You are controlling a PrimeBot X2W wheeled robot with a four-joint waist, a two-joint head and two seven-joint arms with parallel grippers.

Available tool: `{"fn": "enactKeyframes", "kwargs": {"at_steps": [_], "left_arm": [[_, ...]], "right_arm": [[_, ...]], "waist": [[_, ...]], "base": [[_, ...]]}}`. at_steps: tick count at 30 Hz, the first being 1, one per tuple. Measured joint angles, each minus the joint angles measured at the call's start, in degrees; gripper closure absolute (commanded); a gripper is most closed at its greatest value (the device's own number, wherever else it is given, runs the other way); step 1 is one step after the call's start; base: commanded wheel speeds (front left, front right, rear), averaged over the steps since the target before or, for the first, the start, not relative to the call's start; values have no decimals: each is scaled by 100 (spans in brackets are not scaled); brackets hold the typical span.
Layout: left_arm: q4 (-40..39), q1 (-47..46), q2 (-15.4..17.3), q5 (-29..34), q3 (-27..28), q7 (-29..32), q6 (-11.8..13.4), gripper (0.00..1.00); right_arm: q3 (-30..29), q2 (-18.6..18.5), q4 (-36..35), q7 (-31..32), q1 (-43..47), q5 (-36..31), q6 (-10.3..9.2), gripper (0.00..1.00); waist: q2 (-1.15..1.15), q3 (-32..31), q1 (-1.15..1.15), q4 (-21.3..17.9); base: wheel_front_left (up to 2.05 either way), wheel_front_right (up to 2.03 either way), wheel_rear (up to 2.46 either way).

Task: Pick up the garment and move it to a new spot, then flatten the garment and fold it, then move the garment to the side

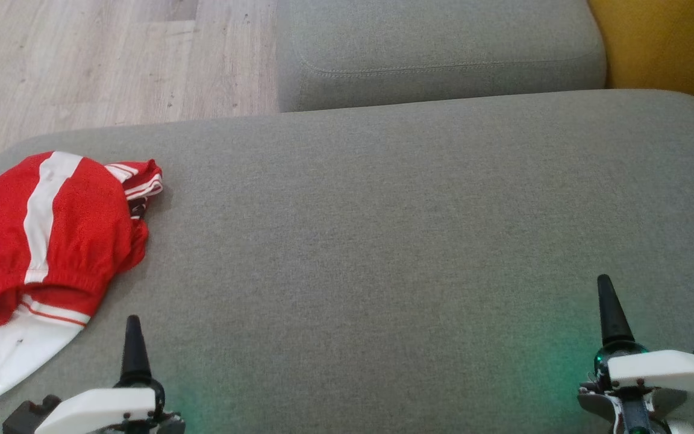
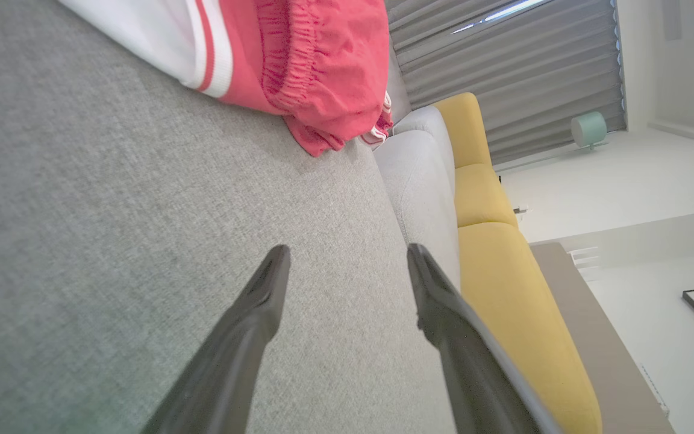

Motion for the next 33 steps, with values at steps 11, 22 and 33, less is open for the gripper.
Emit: {"fn": "enactKeyframes", "kwargs": {"at_steps": [11,22,33], "left_arm": [[-165,-1,1,650,-143,-163,97,0],[-320,0,4,1837,-321,-353,250,0],[-469,1,5,2802,-570,-547,397,0]], "right_arm": [[136,0,-137,-156,-2,-706,0,0],[240,0,-283,-347,-2,-1689,1,0],[400,0,-327,-542,1,-2562,1,0]], "waist": [[0,33,0,36],[0,-40,0,174],[0,-110,0,214]], "base": [[0,0,0],[0,0,0],[0,0,0]]}}
